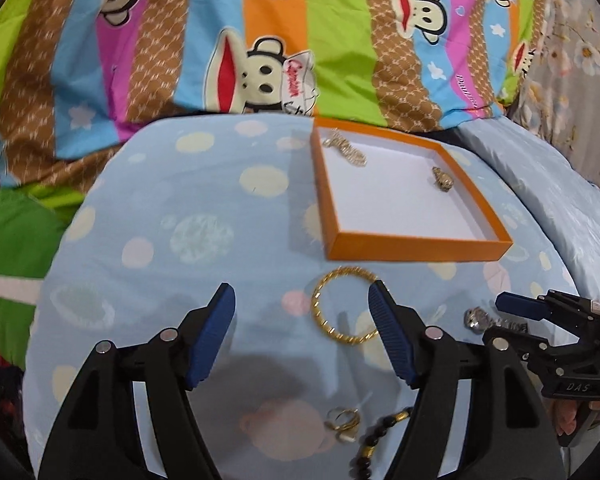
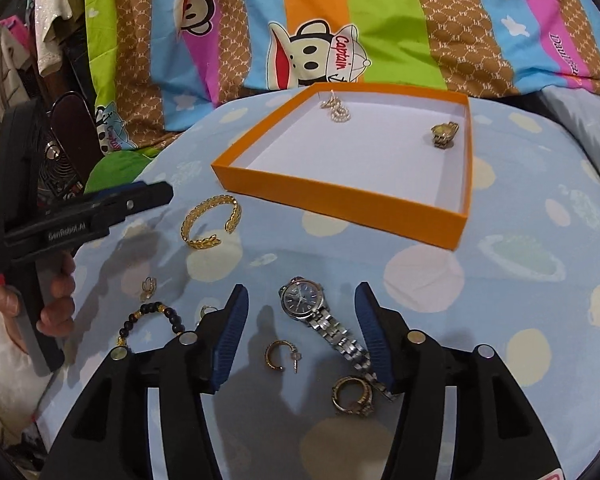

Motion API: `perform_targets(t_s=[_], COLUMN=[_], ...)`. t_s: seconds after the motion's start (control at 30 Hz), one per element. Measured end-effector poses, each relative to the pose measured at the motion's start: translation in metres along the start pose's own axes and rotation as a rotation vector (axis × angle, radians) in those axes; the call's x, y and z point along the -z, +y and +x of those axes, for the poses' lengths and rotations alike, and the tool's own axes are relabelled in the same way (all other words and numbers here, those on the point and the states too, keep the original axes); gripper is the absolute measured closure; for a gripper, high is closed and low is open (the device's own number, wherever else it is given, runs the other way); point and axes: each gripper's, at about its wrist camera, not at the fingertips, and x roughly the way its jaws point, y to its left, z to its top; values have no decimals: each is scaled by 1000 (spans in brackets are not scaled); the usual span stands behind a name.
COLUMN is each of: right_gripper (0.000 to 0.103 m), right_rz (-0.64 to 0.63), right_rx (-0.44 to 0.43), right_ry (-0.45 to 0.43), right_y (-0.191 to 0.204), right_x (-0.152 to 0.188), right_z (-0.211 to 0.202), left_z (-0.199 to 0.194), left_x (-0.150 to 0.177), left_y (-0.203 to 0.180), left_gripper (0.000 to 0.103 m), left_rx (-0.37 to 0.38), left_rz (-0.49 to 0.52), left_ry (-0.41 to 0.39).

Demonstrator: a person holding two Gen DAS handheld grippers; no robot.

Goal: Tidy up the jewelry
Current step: 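Grasp the gold bangle with the left tool while the right tool grasps the silver watch, then place the gold bangle in the box with the left tool while the right tool places the silver watch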

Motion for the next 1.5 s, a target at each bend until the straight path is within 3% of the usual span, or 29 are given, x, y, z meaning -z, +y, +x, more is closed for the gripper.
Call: perform_targets(t_s=[0.23, 0.3, 0.37, 0.43, 0.53, 0.8, 0.87, 0.9, 1.1, 1.33, 1.5], right_gripper=[46, 54, 71, 79, 79, 79, 79, 79, 79, 79, 79], right_rz=[-87, -92, -80, -65, -71, -40, -31, -29, -28, -15, 20], right_rx=[112, 128, 130, 120, 129, 118, 115, 114, 114, 120, 112], right_ry=[13, 12, 9, 6, 2, -1, -2, -2, -3, -29, -93], right_y=[17, 17, 14, 11, 12, 8, 6, 5, 5, 2, -2], right_x=[4, 4, 3, 2, 1, 2, 2, 1, 1, 1, 0], right_z=[10, 10, 10, 10, 10, 7, 7, 7, 7, 1, -19], left_z=[3, 6, 9, 11, 12, 40, 47, 51, 44, 34, 12], left_x=[10, 13, 15, 17, 16, 3, 1, 2, 4, 9, 7], left_y=[-7, -11, -15, -19, -26, -49, -50, -49, -47, -48, -54], left_gripper=[34, 32, 29, 25, 18, 18, 22, 30, 49, 49, 49], left_rx=[15, 18, 22, 27, 20, -34, -45, -47, -30, 6, 34], left_rz=[37, 57, 70, 81, 91, 122, 107, 103, 100, 105, 110], left_ry=[-3, 4, 12, 17, 12, 59, 82, 98, 76, 59, 21])
